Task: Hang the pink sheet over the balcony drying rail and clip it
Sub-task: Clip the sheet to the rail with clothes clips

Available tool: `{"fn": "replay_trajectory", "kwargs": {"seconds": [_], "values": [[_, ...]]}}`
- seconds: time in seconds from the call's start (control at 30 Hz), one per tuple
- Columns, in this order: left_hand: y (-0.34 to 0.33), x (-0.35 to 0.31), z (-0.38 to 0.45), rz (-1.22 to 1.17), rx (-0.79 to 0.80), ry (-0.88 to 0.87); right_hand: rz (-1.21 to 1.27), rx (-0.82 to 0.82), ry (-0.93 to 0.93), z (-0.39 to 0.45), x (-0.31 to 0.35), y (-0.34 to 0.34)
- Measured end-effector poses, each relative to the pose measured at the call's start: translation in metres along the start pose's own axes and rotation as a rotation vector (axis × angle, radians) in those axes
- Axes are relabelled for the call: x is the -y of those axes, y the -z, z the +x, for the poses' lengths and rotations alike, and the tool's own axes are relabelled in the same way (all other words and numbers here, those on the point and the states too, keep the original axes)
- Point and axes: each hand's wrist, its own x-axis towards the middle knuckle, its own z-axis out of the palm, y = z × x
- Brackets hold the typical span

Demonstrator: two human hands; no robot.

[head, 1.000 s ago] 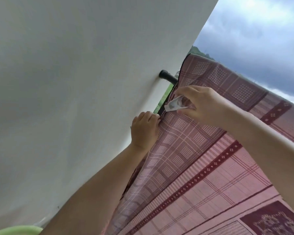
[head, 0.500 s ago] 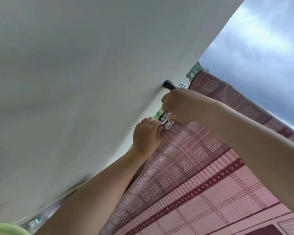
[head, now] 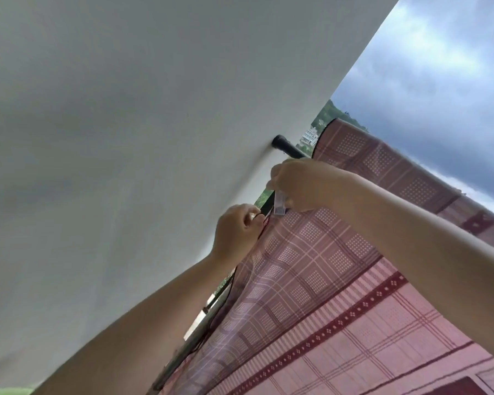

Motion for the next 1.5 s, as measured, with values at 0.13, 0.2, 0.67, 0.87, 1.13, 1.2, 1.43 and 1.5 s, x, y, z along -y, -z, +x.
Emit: {"fn": "replay_trajectory", "kwargs": {"seconds": [0.13, 0.2, 0.67, 0.87, 1.13, 1.2, 1.43, 1.5], "values": [[0.026, 0.023, -0.010, -0.586, 0.121, 0.567, -0.152, -0.222, 0.072, -0.006, 0.030, -0.018], [0.041, 0.034, -0.016, -0.788, 0.165, 0.684, -0.136, -0.178, 0.143, -0.001, 0.055, -0.027], [0.072, 0.115, -0.077, -0.694, 0.267, 0.828, 0.131, 0.601, 0.105, 0.095, 0.100, -0.076], [0.066, 0.129, -0.080, -0.731, 0.234, 0.840, 0.224, 0.549, 0.071, 0.112, 0.099, -0.096], [0.073, 0.138, -0.080, -0.768, 0.185, 0.877, 0.149, 0.534, 0.167, 0.109, 0.094, -0.079], [0.076, 0.141, -0.079, -0.760, 0.167, 0.881, 0.133, 0.480, 0.172, 0.110, 0.093, -0.074], [0.062, 0.131, -0.084, -0.458, 0.168, 0.744, 0.116, 0.086, 0.186, 0.072, 0.102, -0.073], [0.052, 0.130, -0.090, -0.463, 0.185, 0.705, 0.073, -0.027, 0.228, 0.054, 0.108, -0.086]]}}
